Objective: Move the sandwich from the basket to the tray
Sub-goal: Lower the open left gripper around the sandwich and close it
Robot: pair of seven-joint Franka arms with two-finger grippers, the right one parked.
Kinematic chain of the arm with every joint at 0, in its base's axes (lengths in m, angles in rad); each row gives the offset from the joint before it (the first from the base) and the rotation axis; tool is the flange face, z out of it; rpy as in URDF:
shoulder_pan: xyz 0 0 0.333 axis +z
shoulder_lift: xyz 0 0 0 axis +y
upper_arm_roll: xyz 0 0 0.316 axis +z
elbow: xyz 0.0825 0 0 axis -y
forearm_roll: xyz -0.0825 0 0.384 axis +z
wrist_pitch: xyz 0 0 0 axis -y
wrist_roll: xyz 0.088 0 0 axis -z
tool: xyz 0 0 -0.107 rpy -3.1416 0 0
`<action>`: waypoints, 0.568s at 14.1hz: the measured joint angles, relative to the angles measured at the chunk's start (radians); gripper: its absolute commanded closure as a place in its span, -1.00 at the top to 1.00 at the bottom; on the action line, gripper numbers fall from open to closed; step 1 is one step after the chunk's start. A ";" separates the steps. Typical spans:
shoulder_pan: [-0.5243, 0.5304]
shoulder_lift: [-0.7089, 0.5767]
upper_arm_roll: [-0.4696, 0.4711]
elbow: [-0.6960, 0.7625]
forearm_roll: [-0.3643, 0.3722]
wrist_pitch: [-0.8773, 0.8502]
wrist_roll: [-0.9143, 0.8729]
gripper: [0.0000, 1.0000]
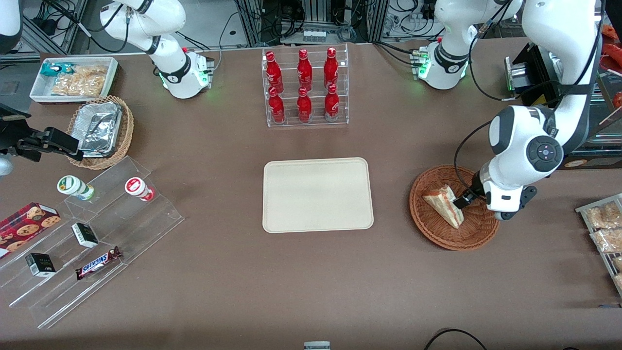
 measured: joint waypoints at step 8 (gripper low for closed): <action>-0.009 0.052 0.000 0.000 0.000 0.054 -0.014 1.00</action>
